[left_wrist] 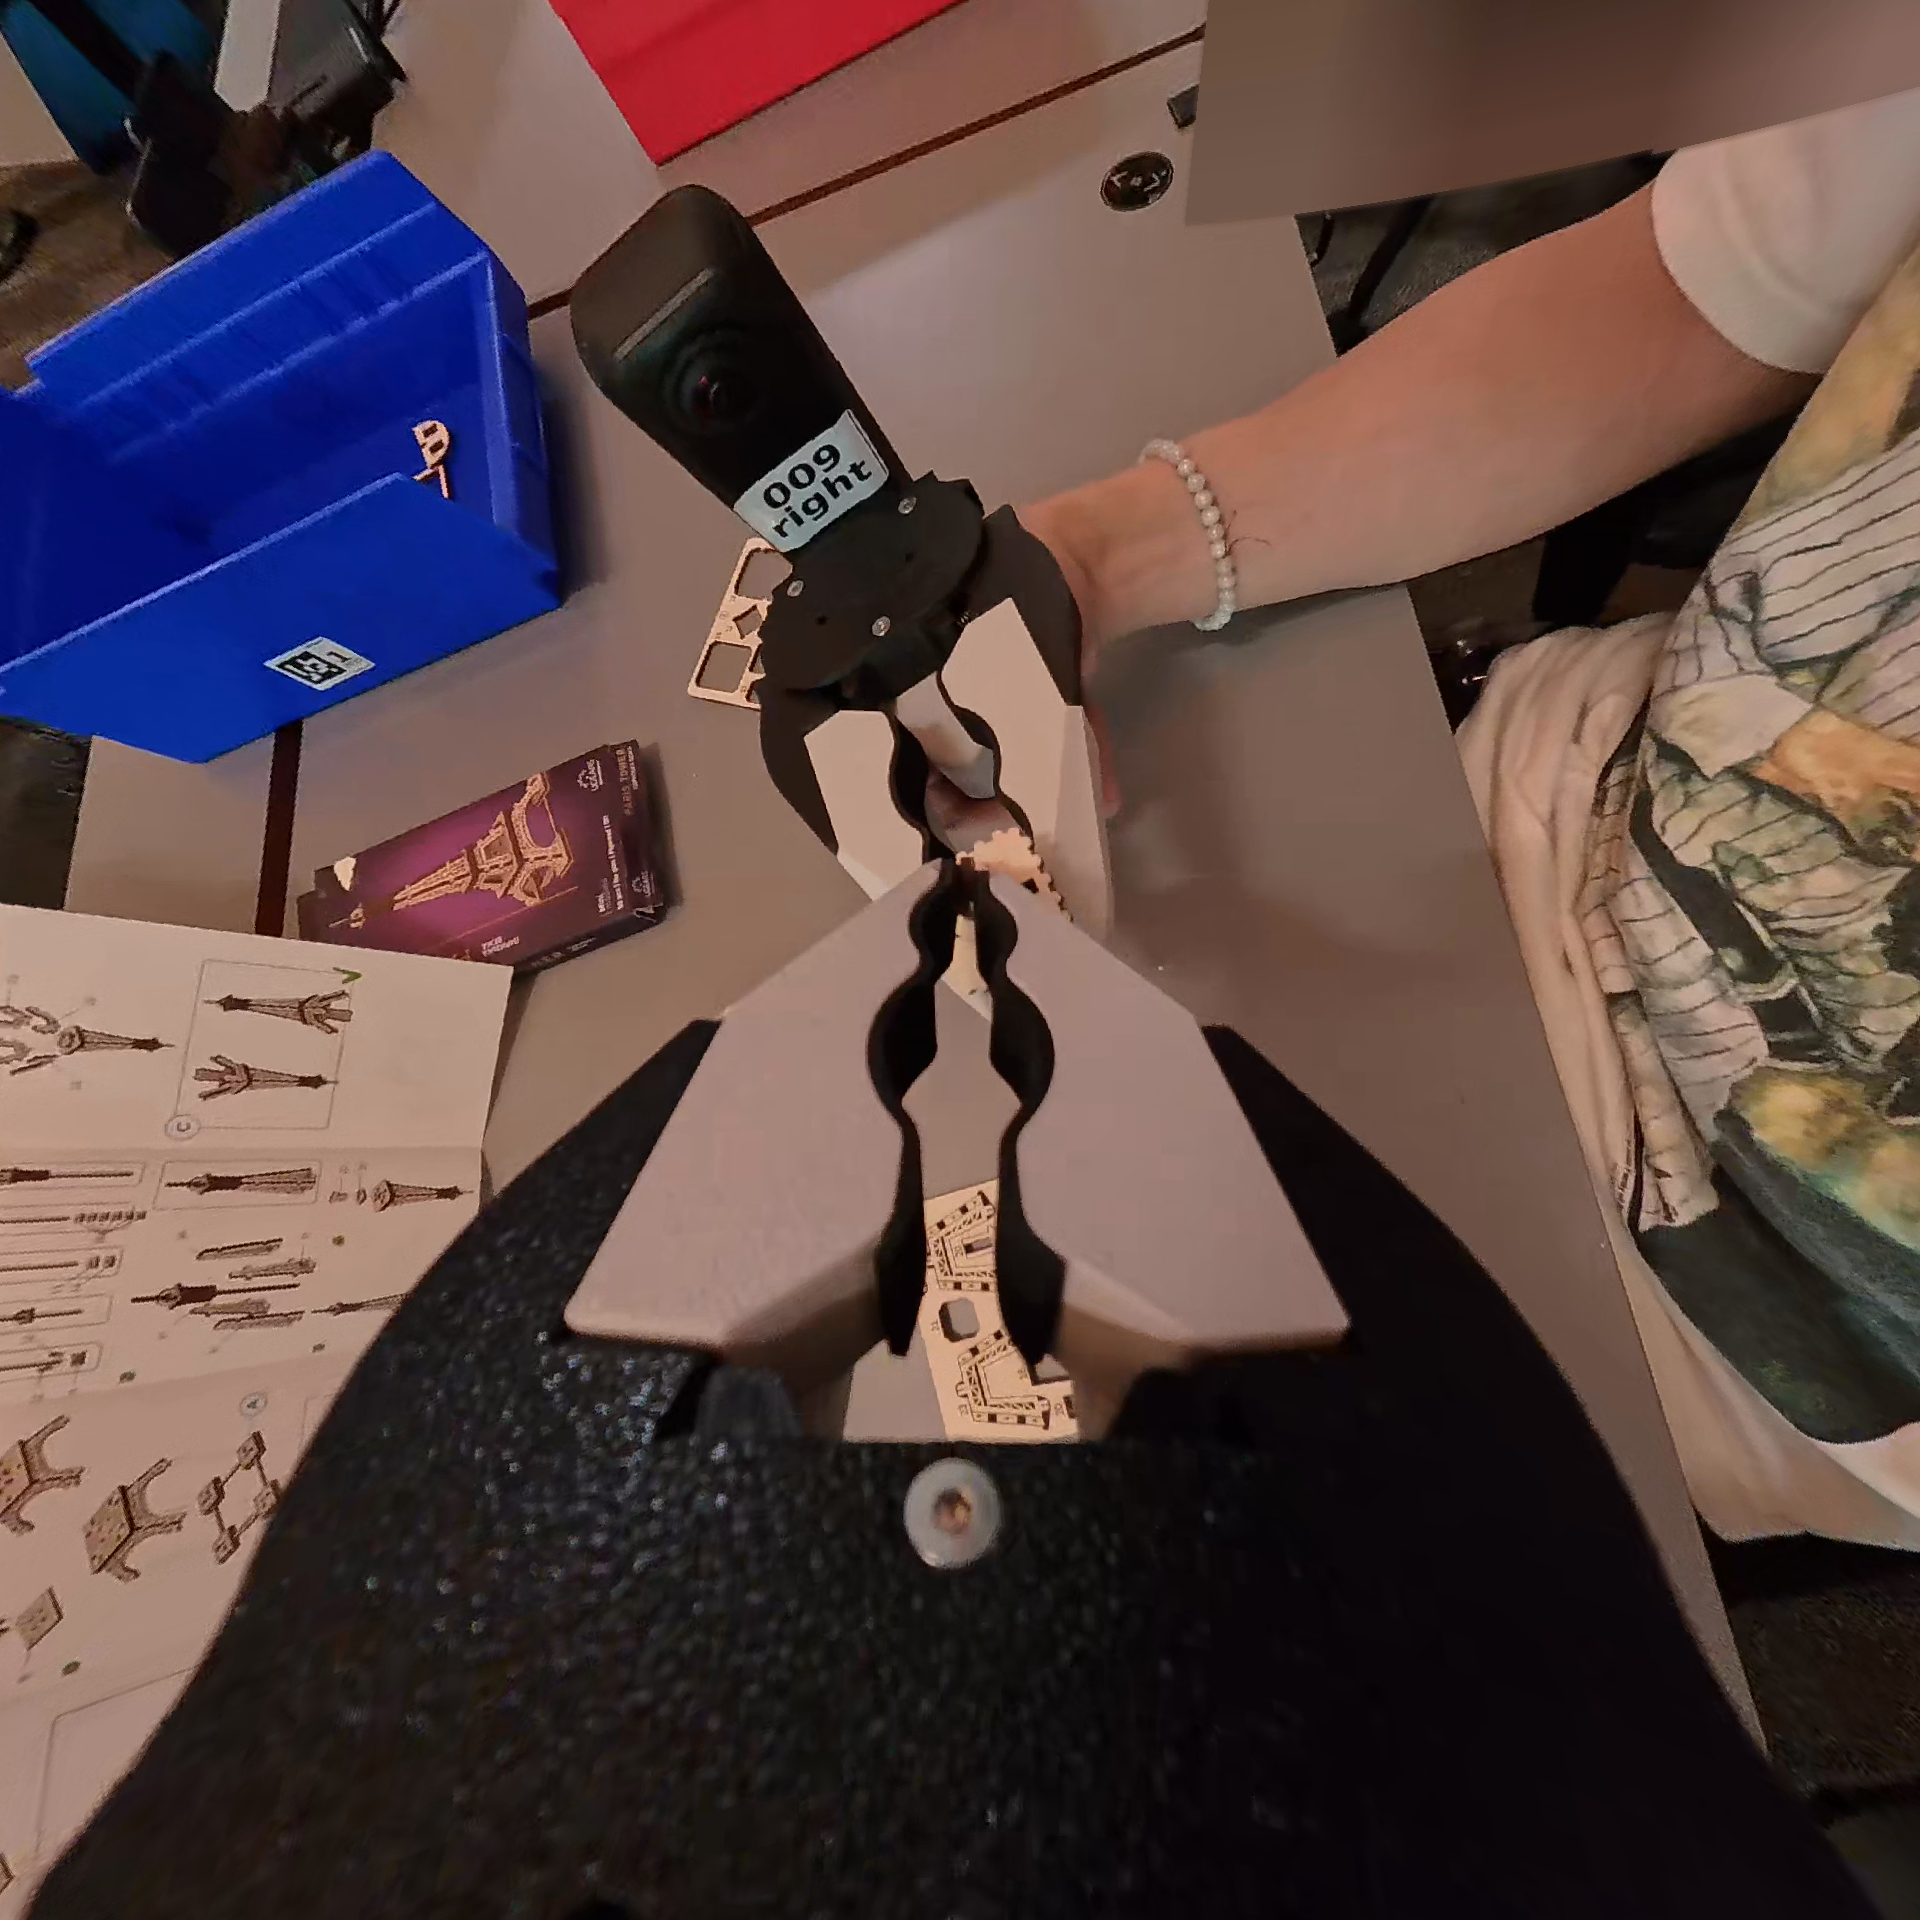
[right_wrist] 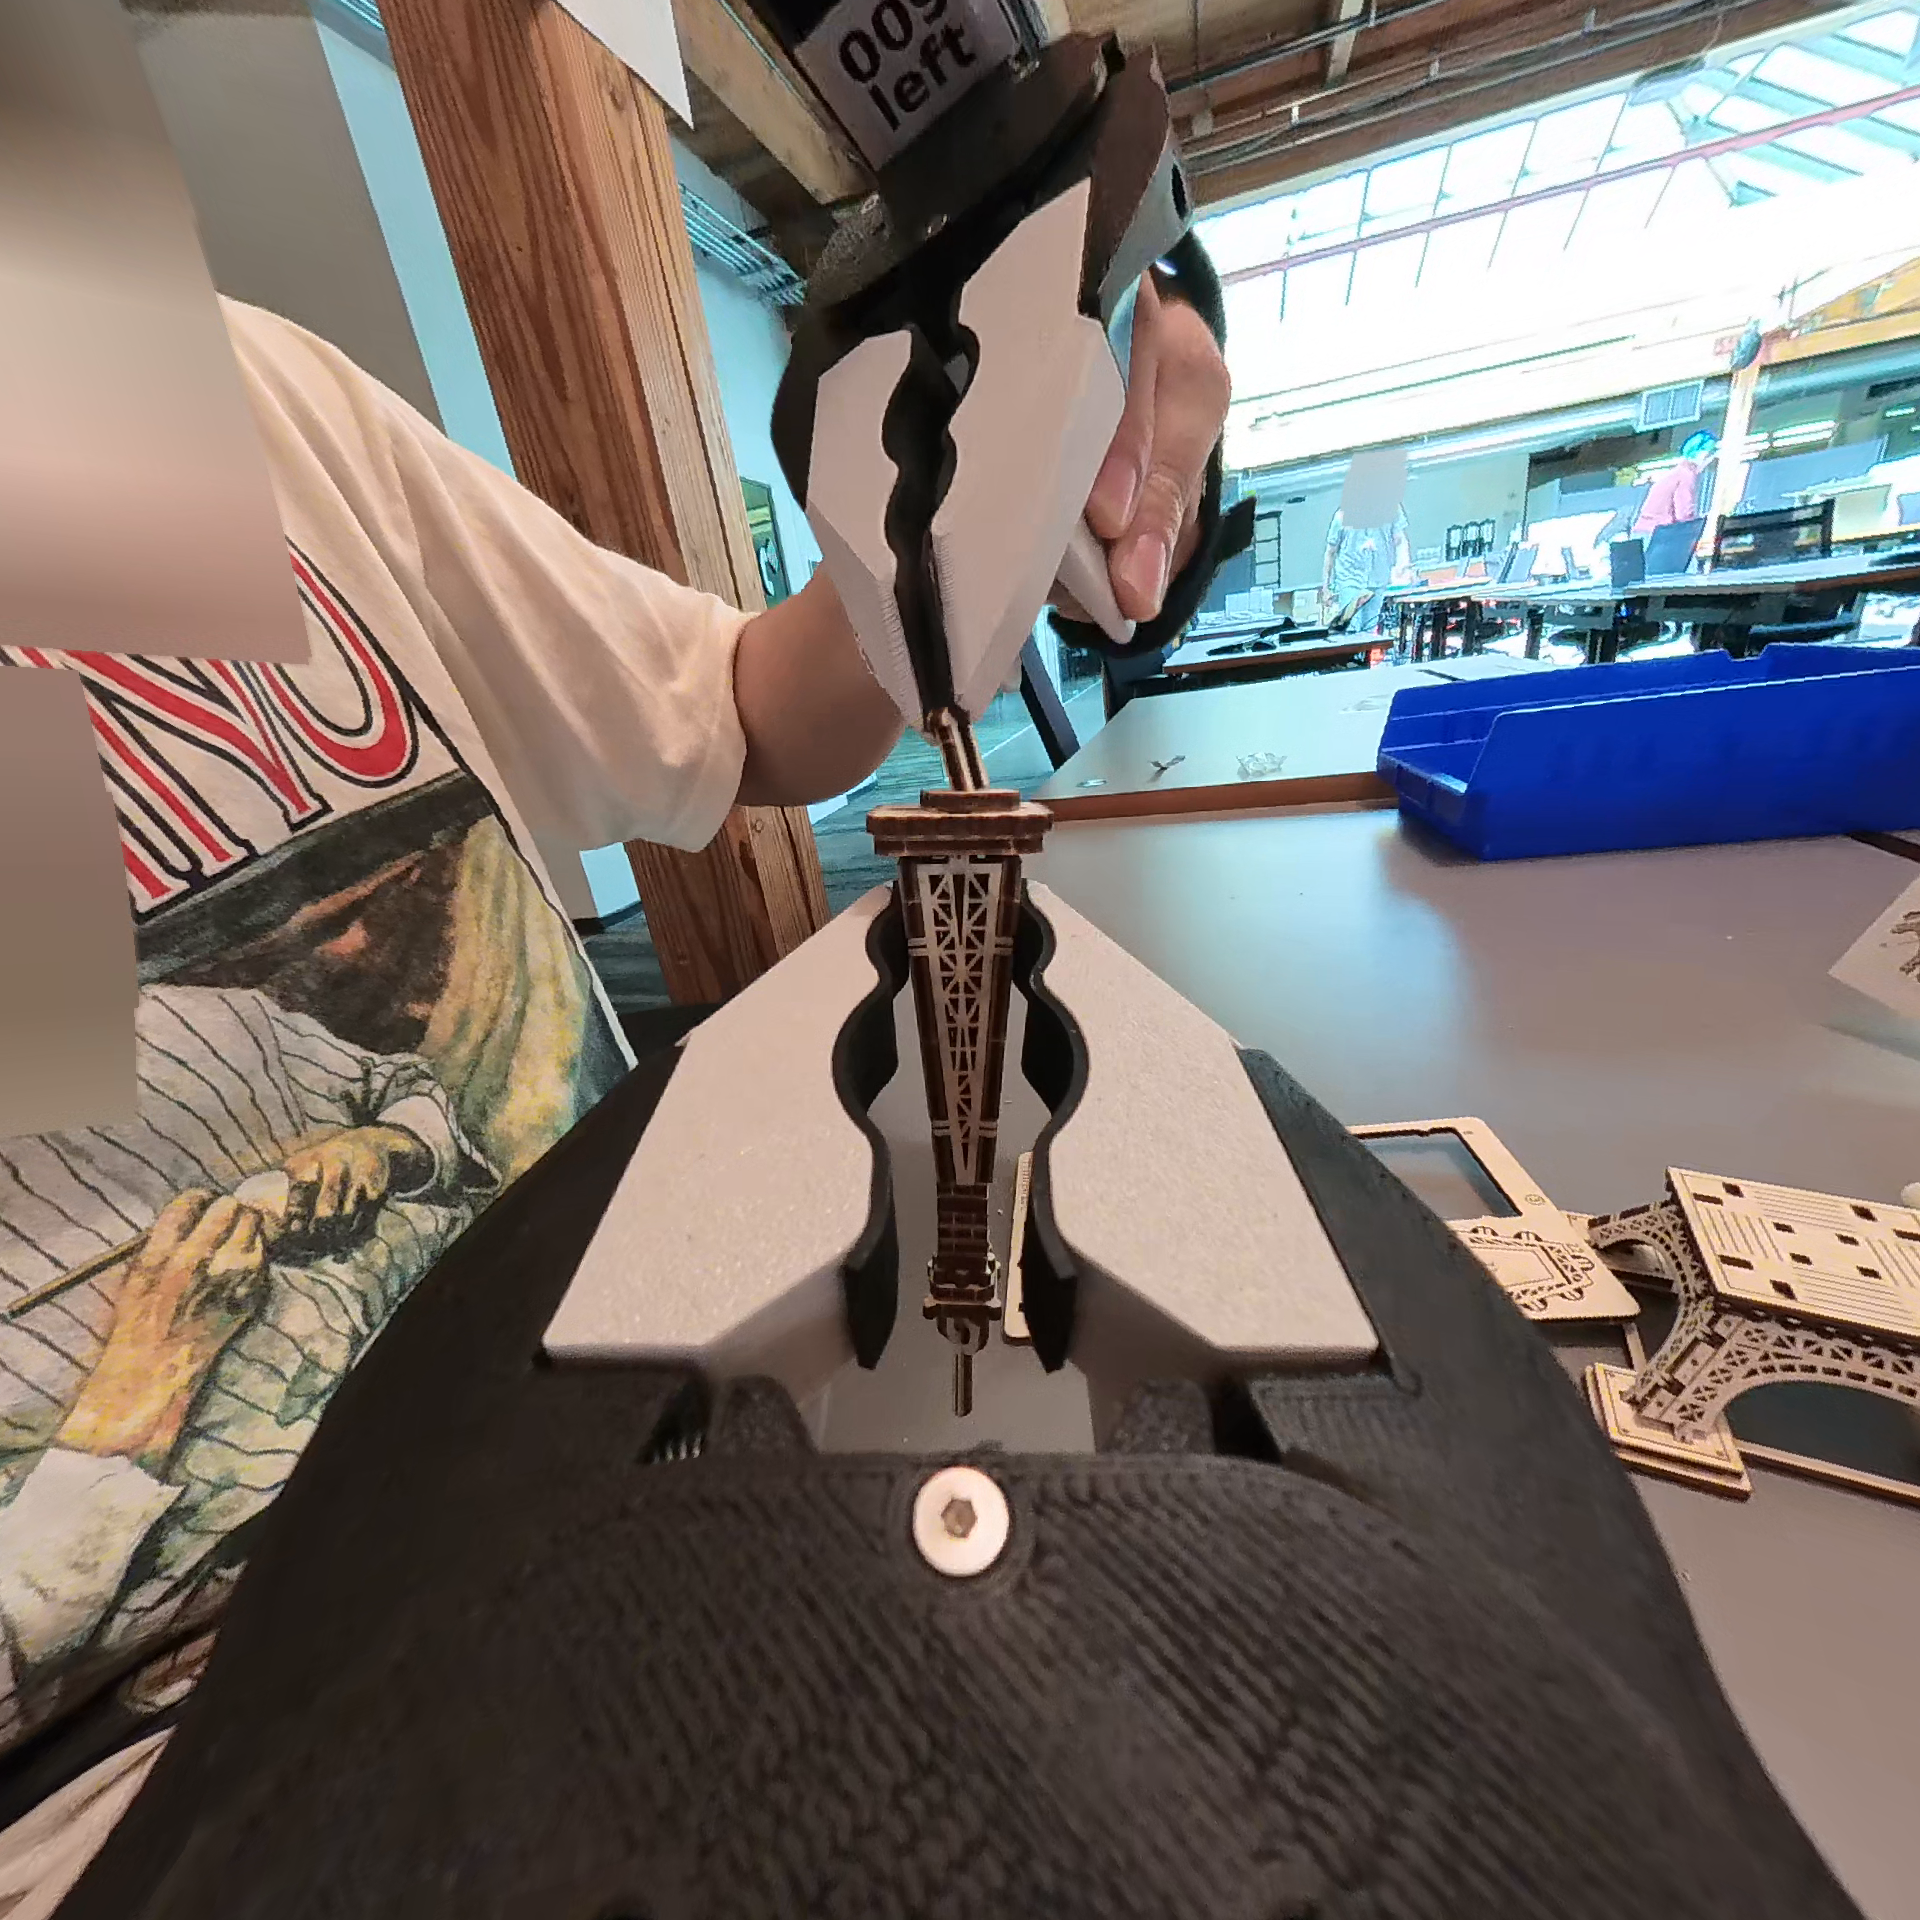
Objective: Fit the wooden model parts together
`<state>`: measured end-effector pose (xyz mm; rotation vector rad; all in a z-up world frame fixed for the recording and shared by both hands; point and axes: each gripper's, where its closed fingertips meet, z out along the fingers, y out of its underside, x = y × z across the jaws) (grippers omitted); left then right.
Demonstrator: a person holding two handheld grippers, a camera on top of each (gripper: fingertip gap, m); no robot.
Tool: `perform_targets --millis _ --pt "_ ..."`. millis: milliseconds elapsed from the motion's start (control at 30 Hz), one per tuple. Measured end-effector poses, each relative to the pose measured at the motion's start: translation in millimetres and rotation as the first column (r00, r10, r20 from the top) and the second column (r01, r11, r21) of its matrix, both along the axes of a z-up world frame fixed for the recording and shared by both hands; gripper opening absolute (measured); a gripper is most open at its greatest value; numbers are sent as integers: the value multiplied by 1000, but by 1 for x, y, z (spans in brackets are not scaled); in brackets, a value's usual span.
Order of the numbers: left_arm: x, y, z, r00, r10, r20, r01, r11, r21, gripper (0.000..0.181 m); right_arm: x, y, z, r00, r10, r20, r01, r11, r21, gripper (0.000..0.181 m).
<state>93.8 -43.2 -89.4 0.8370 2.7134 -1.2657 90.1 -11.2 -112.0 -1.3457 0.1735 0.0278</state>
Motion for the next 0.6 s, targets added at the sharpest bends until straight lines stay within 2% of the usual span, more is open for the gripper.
perform_targets --millis 133,367,600 --pt "0 2 -2 1000 -4 15 4 1000 17 1 0 1 -2 1000 -3 5 3 1000 -11 16" --pt "2 9 -10 990 -19 142 -3 988 151 1 1 4 -9 1000 -7 6 7 998 -61 16" --pt "1 8 -14 1000 -2 14 0 988 155 1 1 4 -13 999 -22 31 24 996 -91 16"
